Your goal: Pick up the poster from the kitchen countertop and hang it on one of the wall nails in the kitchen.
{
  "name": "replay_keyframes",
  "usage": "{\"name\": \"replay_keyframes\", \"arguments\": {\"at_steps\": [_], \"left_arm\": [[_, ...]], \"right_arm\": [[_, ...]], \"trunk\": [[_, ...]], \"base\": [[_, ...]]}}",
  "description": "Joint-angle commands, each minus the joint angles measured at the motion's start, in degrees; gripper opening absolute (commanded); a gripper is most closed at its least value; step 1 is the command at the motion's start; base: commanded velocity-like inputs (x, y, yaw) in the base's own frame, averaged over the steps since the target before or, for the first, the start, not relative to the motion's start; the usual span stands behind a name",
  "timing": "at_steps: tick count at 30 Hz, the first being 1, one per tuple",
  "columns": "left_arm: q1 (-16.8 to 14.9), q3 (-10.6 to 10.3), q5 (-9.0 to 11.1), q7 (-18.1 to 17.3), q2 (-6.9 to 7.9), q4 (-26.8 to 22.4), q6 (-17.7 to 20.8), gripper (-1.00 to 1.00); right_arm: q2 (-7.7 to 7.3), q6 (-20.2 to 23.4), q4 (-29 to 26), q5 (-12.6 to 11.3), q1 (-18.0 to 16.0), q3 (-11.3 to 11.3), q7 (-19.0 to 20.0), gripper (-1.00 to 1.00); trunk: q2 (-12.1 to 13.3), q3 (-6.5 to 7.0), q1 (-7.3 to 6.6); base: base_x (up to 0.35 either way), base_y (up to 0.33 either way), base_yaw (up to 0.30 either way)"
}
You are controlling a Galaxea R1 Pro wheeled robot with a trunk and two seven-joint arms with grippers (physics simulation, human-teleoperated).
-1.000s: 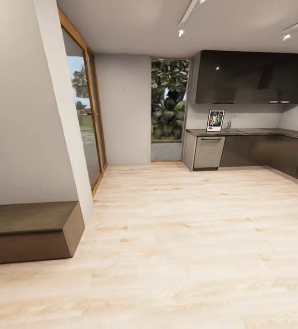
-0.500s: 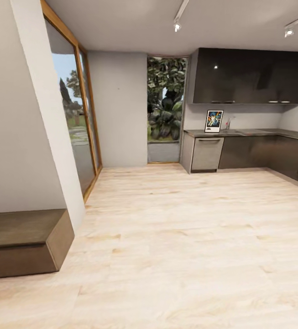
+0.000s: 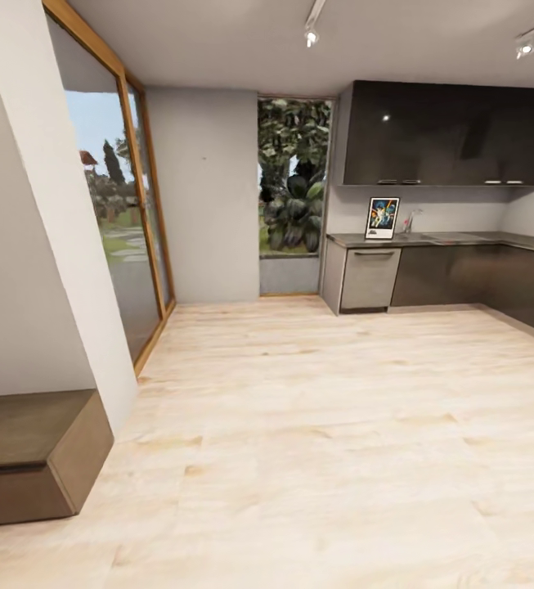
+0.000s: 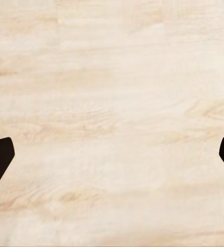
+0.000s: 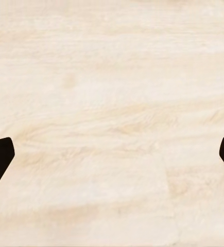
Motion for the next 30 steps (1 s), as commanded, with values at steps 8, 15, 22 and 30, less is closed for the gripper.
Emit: {"name": "replay_keyframes", "arguments": {"at_steps": [8,15,22,30], "left_arm": [[0.0,0.0,0.0,0.0,0.00,-0.1,-0.1,1.00],[0.0,0.0,0.0,0.0,0.00,0.0,-0.1,1.00],[0.0,0.0,0.0,0.0,0.00,0.0,-0.1,1.00],[0.0,0.0,0.0,0.0,0.00,-0.1,-0.1,1.00]], "right_arm": [[-0.02,-0.2,0.1,0.0,0.0,0.0,0.0,1.00],[-0.03,-0.2,0.1,0.0,0.0,0.0,0.0,1.00],[-0.04,-0.2,0.1,0.0,0.0,0.0,0.0,1.00],[-0.02,-0.2,0.1,0.0,0.0,0.0,0.0,1.00]], "trunk": [[0.0,-0.05,0.03],[0.0,-0.05,0.03],[0.0,-0.05,0.03],[0.0,-0.05,0.03]], "base": [[0.331,-0.143,-0.213],[0.331,-0.142,-0.091],[0.331,-0.142,-0.010],[0.331,-0.143,-0.001]]}}
